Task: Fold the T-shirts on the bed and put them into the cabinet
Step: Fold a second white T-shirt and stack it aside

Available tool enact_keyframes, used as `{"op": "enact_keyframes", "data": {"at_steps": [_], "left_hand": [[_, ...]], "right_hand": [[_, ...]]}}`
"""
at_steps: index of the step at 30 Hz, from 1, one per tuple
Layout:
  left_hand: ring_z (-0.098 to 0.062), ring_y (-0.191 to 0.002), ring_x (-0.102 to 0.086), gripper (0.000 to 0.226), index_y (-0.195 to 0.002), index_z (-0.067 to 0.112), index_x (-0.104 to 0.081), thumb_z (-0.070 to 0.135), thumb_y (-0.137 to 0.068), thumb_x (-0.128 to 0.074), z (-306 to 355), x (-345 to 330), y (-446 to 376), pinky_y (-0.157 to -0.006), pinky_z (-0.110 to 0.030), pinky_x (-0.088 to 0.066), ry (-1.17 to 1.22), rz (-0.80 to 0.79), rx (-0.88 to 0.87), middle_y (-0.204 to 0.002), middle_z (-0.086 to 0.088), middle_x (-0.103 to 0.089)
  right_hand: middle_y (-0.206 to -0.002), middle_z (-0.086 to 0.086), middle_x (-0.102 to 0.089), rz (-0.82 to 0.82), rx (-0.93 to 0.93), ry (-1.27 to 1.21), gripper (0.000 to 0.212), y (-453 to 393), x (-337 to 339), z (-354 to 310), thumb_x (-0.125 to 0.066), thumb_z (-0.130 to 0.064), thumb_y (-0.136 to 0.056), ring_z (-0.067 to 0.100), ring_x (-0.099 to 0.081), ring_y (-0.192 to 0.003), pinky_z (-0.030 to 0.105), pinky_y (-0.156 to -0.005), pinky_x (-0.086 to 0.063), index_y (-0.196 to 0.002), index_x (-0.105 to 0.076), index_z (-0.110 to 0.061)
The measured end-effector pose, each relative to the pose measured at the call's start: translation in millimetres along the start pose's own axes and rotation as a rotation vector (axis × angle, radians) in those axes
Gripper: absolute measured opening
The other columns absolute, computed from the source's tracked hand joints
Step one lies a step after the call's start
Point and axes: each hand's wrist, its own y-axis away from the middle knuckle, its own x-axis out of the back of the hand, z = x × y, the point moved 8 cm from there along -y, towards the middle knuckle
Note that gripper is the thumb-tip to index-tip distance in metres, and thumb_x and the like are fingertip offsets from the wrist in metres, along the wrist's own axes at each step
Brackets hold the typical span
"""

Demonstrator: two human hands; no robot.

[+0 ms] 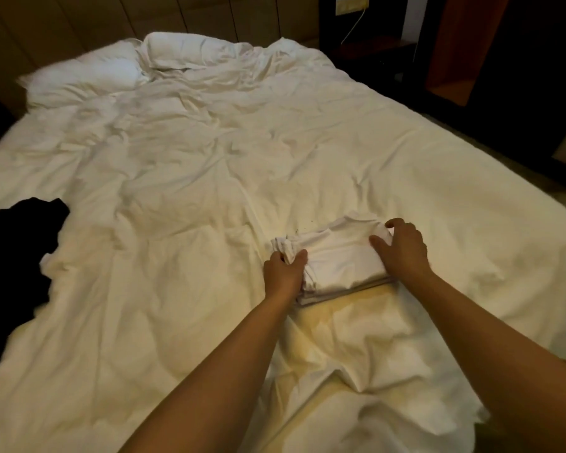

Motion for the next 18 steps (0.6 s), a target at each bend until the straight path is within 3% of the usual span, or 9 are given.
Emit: {"op": "enact_keyframes", "data": {"at_steps": [4, 10, 18], "left_hand": [[-0.027, -0.118, -0.057, 0.058, -0.133, 0.012, -0.051, 0.042, -0.088, -0.071, 14, 20, 11, -0.098, -0.037, -0.049, -0.067, 0.017, -0.087, -0.135, -0.010, -0.054], [-0.026, -0.142, -0.036, 0.059, -0.151, 0.018, -0.039, 0.036, -0.098, -0.060, 13, 72, 37, -0.115, -0.036, -0.032, -0.282, 0.039, -0.254, -0.153, -0.010, -0.039], [-0.021, -0.145, -0.030, 0.058, -0.153, 0.022, -0.036, 0.040, -0.101, -0.054, -25, 177, 66, -0.117, -0.036, -0.030, -0.340, 0.145, -0.246, -0.157, -0.005, -0.036]], "right_hand": [[-0.140, 0.016, -0.046, 0.104, 0.163, 0.115, 0.047, 26, 7, -44, -0.067, -0.037, -0.091, 0.037, -0.043, -0.127, 0.047, -0.100, -0.036, -0.128, -0.055, -0.009], [-0.138, 0.018, -0.051, 0.006, 0.362, 0.142, 0.043, 79, -20, -110, -0.073, -0.034, -0.086, 0.038, -0.046, -0.128, 0.047, -0.099, -0.040, -0.118, -0.061, -0.009], [-0.149, 0.011, -0.039, -0.127, 0.459, 0.082, 0.044, 145, -71, -207, -0.059, -0.041, -0.095, 0.029, -0.034, -0.137, 0.041, -0.106, -0.033, -0.130, -0.055, -0.014]]}}
